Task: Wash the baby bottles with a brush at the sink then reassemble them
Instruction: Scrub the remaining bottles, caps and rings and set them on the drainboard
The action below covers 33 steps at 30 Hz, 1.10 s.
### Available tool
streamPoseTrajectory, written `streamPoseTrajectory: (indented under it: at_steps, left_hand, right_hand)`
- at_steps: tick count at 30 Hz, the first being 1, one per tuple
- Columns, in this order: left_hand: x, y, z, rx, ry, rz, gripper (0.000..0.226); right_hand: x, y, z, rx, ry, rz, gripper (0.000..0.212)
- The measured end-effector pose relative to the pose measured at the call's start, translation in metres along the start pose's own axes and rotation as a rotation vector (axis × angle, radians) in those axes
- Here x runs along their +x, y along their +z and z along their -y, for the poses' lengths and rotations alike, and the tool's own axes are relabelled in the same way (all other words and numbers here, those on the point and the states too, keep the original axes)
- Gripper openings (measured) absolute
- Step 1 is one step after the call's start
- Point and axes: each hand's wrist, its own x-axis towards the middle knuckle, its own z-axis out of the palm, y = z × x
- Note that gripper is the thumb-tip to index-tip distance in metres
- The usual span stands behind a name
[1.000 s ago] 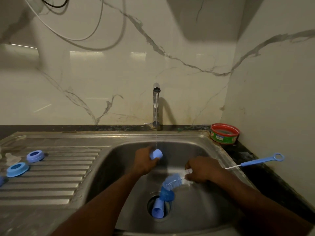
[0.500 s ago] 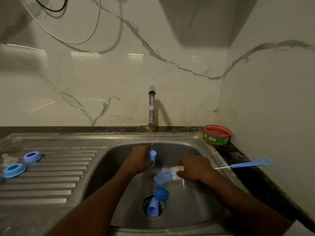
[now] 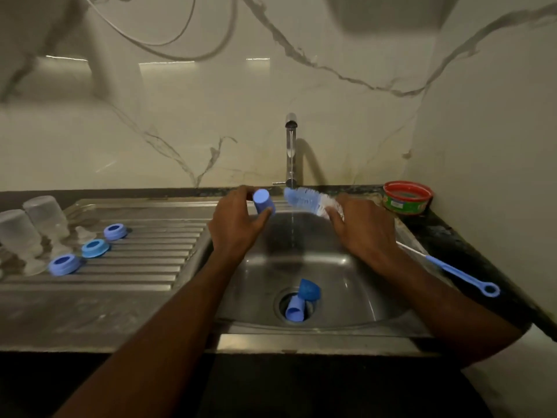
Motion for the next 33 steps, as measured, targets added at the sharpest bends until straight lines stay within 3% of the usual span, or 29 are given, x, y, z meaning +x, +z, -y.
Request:
streamPoseTrajectory:
  at_steps: [2,5,6,7,10,11,14,18,21,26,29,30,33]
  left_hand:
    - [-0.002,0.004,0.004,0.078,0.025,0.041,0.047]
    - [-0.011,0.014,0.014,0.414,-0.133,0.564,0.047]
    - [-0.014,0.015,0.016,0.44,-0.168,0.641,0.045]
    - [-0.013,0.017,0.017,0.404,-0.16,0.619,0.044]
    - [-0.007,0.017,0.012,0.263,-0.045,0.295,0.048]
    - [-0.006,0.018,0.014,0.256,-0.046,0.291,0.048]
    - [-0.011,0.022,0.023,0.365,-0.088,0.485,0.048]
    - [-0.009,0.017,0.018,0.251,-0.056,0.323,0.047]
    - [-0.016,0.014,0.019,0.37,-0.131,0.518,0.048]
    - [-0.01,0.015,0.015,0.299,-0.099,0.376,0.05]
    - [-0.014,0.016,0.021,0.447,-0.141,0.605,0.051]
    - [-0.015,0.015,0.022,0.448,-0.151,0.614,0.049]
    - [-0.011,0.016,0.024,0.327,-0.123,0.404,0.044]
  right_hand:
    - [-0.001,0.002,0.0,-0.017,-0.02,0.025,0.029]
    - [-0.009,0.016,-0.004,-0.158,-0.017,0.325,0.029]
    - [-0.011,0.017,-0.003,-0.176,-0.019,0.353,0.03]
    - [-0.01,0.018,-0.003,-0.156,-0.014,0.333,0.031]
    - [-0.004,0.016,0.0,-0.106,-0.022,0.199,0.034]
    - [-0.003,0.016,0.0,-0.118,-0.036,0.203,0.034]
    - [-0.009,0.019,0.001,-0.146,-0.067,0.29,0.036]
    - [-0.006,0.017,0.007,-0.032,-0.027,0.201,0.034]
    - [-0.009,0.026,0.006,-0.112,-0.029,0.338,0.038]
    - [-0.004,0.023,0.008,-0.07,-0.036,0.227,0.037]
    - [-0.007,0.025,0.01,-0.157,-0.069,0.309,0.039]
    - [-0.008,0.025,0.01,-0.183,-0.07,0.336,0.04]
    - [-0.002,0.019,0.016,-0.133,-0.023,0.213,0.035]
